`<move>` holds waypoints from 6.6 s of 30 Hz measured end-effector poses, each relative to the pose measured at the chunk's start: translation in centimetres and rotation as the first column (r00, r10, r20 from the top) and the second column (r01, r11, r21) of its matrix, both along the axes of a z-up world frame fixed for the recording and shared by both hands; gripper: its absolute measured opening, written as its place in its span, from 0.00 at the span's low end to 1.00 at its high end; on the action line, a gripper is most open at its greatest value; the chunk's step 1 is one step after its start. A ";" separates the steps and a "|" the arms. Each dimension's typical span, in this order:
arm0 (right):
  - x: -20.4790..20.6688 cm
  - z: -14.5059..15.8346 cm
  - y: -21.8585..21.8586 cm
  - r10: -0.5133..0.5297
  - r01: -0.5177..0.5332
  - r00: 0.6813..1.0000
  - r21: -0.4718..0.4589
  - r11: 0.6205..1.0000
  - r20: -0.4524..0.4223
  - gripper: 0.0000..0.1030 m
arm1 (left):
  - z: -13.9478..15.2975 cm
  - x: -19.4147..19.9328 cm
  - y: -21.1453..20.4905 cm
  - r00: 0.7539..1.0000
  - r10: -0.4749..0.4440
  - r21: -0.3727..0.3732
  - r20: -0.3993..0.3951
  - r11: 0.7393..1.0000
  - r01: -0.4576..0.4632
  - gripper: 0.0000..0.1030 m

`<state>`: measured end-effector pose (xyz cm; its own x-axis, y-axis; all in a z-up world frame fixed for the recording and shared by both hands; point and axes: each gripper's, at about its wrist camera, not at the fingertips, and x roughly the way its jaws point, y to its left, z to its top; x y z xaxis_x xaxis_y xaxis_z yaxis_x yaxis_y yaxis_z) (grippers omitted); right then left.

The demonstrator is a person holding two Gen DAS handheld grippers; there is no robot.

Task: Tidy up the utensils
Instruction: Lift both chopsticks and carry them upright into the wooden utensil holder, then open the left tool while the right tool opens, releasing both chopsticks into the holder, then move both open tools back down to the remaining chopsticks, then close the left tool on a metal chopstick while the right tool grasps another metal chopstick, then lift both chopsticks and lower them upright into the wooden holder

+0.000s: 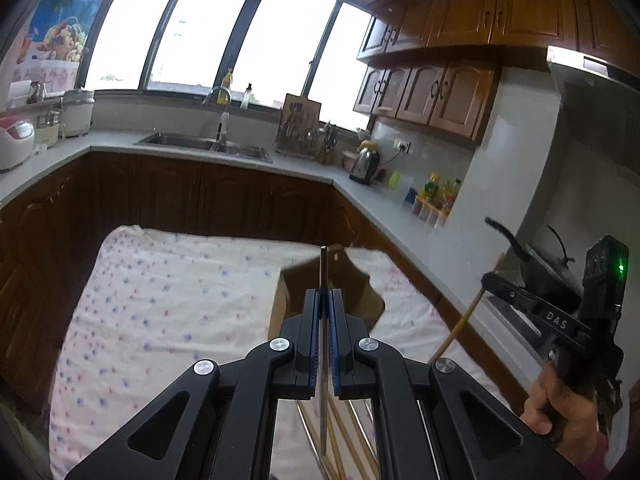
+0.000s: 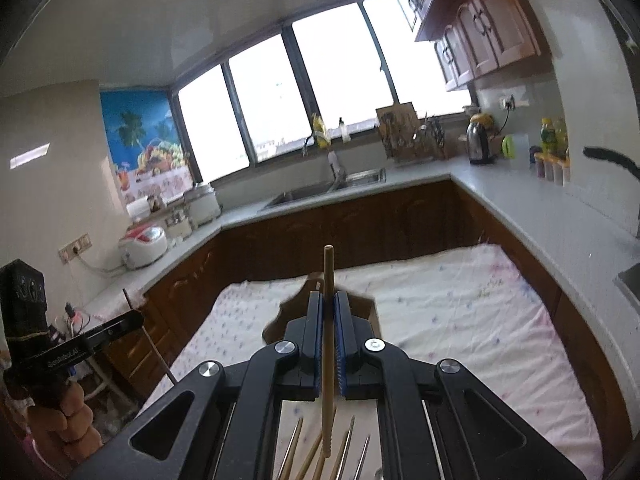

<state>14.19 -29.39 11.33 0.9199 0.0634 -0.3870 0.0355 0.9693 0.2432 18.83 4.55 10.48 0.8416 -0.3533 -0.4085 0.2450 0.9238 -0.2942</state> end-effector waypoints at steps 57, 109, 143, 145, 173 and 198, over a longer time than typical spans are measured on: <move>12.5 -7.6 -5.2 -0.094 0.094 0.996 0.144 0.985 -0.009 0.68 | -10.2 20.6 -4.0 0.987 0.161 -0.033 0.018 0.987 -0.160 0.53; -4.1 -12.0 -1.0 -0.045 0.067 0.976 0.097 0.993 -0.214 0.93 | -10.4 -0.4 -2.5 0.951 0.200 0.100 -0.235 0.978 -0.180 0.94; 0.5 -17.9 -1.0 -0.003 0.048 0.919 0.104 0.993 -0.394 0.45 | -18.6 8.6 -11.2 0.888 0.122 0.385 -0.444 0.920 0.067 0.56; 0.8 -18.2 -0.9 0.003 0.041 0.912 0.099 0.994 -0.411 0.33 | -18.7 8.8 -11.0 0.887 0.115 0.375 -0.446 0.925 0.069 0.56; 3.7 -21.2 2.5 0.061 -0.085 0.847 -0.021 0.996 -0.528 0.05 | -18.4 11.4 -10.2 0.897 0.035 0.331 -0.440 0.935 0.126 0.02; -0.9 -14.7 1.7 0.070 -0.059 0.914 0.040 0.997 -0.400 0.04 | -17.8 9.0 -9.6 0.867 0.006 0.311 -0.499 0.934 0.173 0.16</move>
<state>13.30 -27.67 -3.40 0.6818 0.1324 -0.7195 0.0730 0.9663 0.2469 27.79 -5.08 -7.31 0.4769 -0.1799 -0.8603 0.2346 0.9694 -0.0726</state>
